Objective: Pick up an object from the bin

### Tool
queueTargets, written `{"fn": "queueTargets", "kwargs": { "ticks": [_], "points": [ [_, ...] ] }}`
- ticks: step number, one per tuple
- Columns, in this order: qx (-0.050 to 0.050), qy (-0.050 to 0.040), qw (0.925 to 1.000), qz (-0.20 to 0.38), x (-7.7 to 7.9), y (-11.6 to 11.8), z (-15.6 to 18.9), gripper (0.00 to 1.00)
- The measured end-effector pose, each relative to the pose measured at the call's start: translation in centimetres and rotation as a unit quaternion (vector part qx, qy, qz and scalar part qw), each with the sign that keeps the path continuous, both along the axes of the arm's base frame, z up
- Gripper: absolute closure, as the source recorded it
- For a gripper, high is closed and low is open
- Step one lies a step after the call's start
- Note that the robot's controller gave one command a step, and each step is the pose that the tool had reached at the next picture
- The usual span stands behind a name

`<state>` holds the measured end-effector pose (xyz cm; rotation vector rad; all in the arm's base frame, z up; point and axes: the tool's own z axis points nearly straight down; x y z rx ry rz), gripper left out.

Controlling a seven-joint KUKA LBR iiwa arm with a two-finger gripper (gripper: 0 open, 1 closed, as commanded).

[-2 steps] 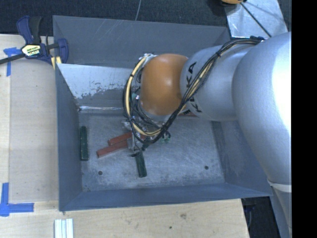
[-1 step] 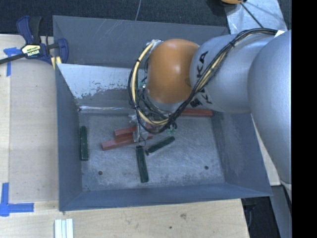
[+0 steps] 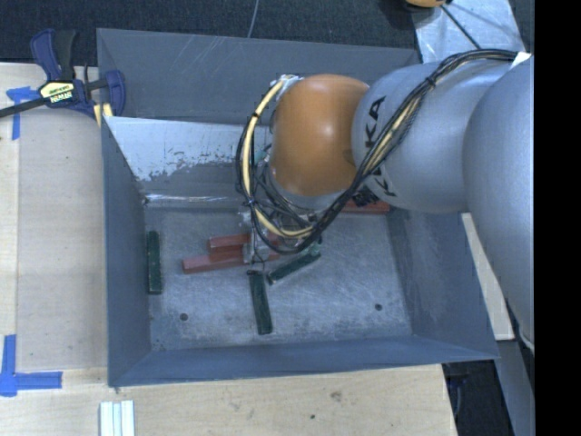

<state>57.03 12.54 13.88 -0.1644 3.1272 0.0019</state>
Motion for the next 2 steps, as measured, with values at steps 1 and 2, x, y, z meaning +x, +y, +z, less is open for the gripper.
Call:
{"fn": "queueTargets", "kwargs": {
  "ticks": [1, 2],
  "points": [
    [-0.002, 0.0120, 0.9995, -0.031, -1.8, 0.6, 1.0, 1.00],
    [-0.001, 0.0036, 0.9999, 0.009, 1.1, -0.3, 9.8, 1.00]
  ]
}}
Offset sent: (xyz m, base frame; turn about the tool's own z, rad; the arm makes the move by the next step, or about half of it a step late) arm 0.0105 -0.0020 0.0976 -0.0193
